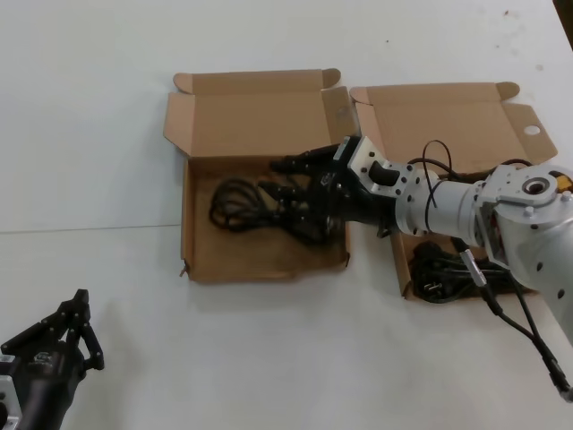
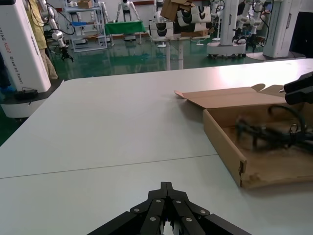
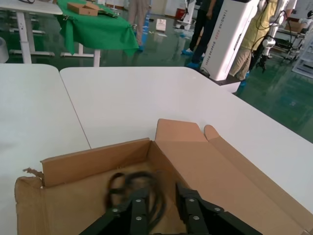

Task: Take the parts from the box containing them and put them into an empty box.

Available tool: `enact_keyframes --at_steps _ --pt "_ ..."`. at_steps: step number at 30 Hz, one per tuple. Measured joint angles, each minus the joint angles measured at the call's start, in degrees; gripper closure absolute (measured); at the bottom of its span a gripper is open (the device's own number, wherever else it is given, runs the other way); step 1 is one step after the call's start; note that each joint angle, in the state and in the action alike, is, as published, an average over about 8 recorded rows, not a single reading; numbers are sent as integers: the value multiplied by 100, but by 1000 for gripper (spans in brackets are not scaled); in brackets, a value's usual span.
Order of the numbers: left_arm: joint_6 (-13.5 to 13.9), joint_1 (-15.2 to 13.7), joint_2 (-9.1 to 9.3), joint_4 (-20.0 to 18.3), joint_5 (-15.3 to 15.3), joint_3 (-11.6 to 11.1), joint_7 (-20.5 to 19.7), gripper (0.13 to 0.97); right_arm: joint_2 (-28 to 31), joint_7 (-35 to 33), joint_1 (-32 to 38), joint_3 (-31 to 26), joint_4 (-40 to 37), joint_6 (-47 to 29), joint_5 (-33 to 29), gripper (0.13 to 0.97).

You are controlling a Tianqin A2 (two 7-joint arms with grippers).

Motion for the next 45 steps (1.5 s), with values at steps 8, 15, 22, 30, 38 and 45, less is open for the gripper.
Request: enact_keyframes --at_steps 8,15,22,30,38,45 --pt "0 0 0 0 0 0 0 941 -11 0 -21 68 21 -8 6 796" --pt "0 0 0 0 0 0 0 941 166 0 -234 323 502 -151 48 665" --pt "0 0 0 0 0 0 0 941 471 0 -729 893 1531 -399 184 517" --pt "0 0 0 0 0 0 0 941 788 0 -1635 1580 2975 -414 620 355" --pt "0 0 0 0 0 0 0 941 951 0 -2610 2112 4122 -165 1087 270" --pt "0 0 0 0 0 0 0 941 979 0 -3082 2401 4560 -47 1323 179"
